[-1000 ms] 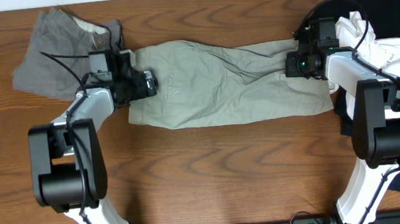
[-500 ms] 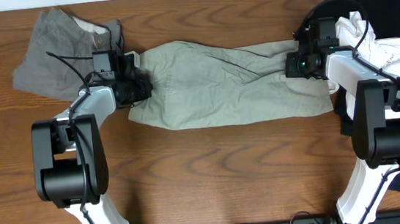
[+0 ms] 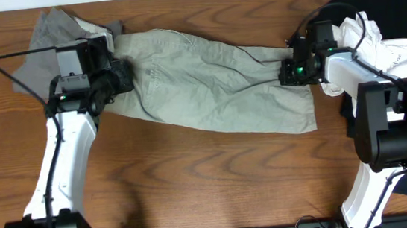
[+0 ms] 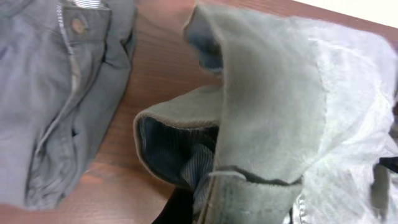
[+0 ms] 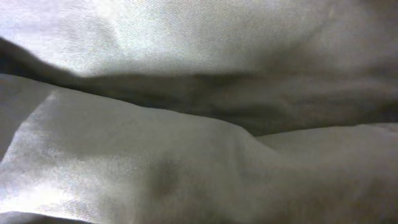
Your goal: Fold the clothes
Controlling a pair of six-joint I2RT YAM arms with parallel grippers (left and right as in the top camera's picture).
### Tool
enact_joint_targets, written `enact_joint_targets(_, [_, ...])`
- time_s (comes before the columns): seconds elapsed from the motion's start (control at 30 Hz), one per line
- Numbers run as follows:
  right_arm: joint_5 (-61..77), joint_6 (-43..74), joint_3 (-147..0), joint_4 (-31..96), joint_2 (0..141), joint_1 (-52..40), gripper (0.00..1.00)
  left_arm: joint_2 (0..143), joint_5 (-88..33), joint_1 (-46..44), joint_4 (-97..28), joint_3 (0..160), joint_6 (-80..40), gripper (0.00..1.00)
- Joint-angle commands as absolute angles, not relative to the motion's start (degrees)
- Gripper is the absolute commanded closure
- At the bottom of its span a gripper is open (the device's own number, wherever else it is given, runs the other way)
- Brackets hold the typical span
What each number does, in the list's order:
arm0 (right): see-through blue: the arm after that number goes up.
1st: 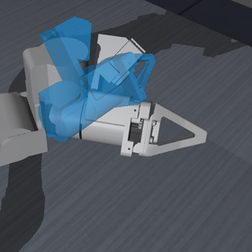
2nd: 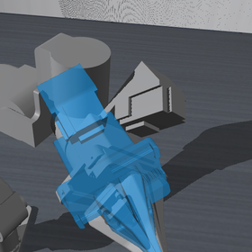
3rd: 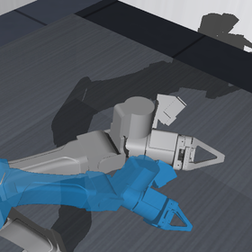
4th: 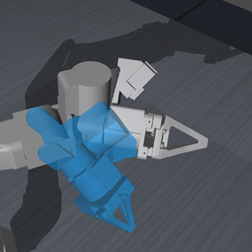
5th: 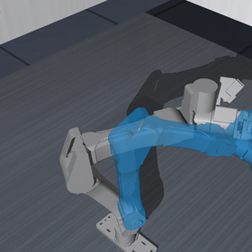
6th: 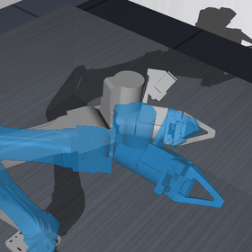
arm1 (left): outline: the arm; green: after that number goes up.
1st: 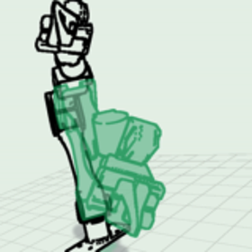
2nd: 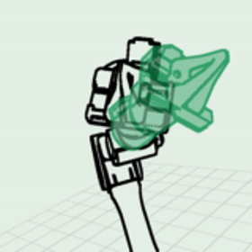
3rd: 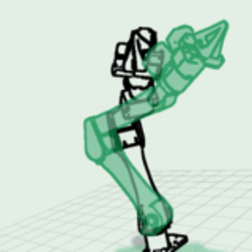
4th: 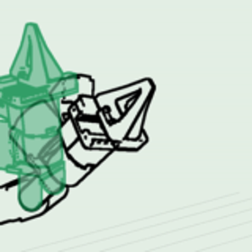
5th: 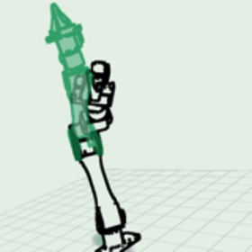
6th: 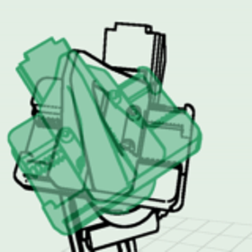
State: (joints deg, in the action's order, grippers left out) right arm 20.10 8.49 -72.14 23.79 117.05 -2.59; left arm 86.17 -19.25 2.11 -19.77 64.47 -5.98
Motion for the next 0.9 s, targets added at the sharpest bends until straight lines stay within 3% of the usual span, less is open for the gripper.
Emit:
enact_joint_targets(0.0, [19.07,10.37,-70.48,24.40,119.17,-4.73,0.99,86.17,-16.84,1.87,-20.88,64.73,-6.20,0.94])
enact_joint_targets(0.87, [16.32,14.76,-70.39,25.19,119.20,-6.28,0.99,86.15,-16.91,-27.55,-11.25,64.75,-8.62,0.94])
